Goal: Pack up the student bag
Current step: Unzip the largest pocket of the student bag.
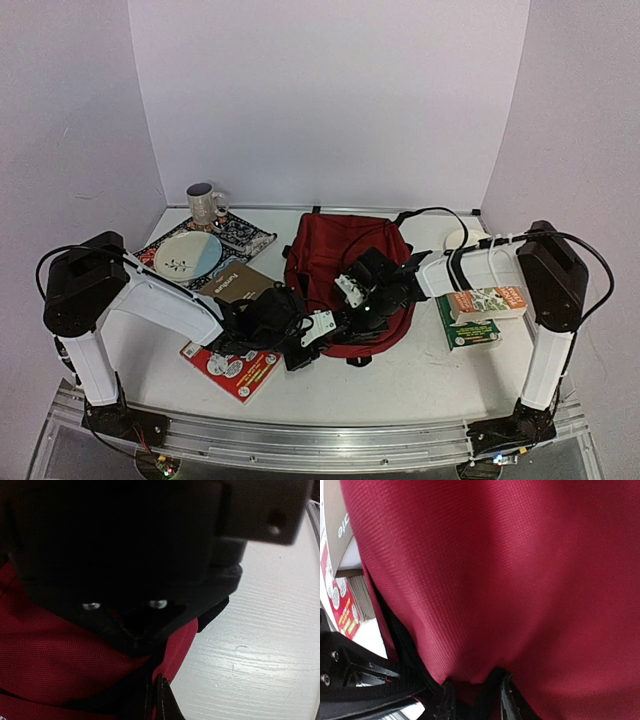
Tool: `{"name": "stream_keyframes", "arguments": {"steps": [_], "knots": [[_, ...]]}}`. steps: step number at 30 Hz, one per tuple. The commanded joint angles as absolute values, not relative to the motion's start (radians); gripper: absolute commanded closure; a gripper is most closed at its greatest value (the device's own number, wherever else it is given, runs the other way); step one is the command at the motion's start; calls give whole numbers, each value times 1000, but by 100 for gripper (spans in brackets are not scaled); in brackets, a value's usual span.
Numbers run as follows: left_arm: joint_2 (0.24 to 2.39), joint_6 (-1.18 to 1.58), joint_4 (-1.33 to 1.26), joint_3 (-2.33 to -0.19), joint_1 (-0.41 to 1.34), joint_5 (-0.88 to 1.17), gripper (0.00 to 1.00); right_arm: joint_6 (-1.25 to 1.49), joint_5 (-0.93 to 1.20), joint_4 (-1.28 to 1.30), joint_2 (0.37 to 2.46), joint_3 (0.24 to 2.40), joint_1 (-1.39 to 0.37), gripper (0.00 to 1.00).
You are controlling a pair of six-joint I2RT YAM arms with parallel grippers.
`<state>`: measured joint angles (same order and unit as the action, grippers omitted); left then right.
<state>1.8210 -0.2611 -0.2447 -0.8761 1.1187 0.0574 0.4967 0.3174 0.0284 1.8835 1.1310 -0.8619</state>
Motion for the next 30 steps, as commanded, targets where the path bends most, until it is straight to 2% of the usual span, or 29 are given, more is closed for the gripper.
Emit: {"name": "stream_keyframes", "arguments": {"steps": [1,5,10,20,30], "knots": [[1820,-261,-275,-896,1124,57,97,473,341,79,1908,1160,-869,82],[1783,-255,-273,-876,1124,57,98,467,265,94,1867,1155,-857,100],[1705,-239,-272,-834,1126,60,100,456,122,125,1763,1132,-794,100],[1517,-181,-267,-767,1125,53,100,396,-99,141,1542,1023,-539,100],[1365,-108,-265,-689,1123,50,100,334,-104,41,1520,990,-282,100]]}}
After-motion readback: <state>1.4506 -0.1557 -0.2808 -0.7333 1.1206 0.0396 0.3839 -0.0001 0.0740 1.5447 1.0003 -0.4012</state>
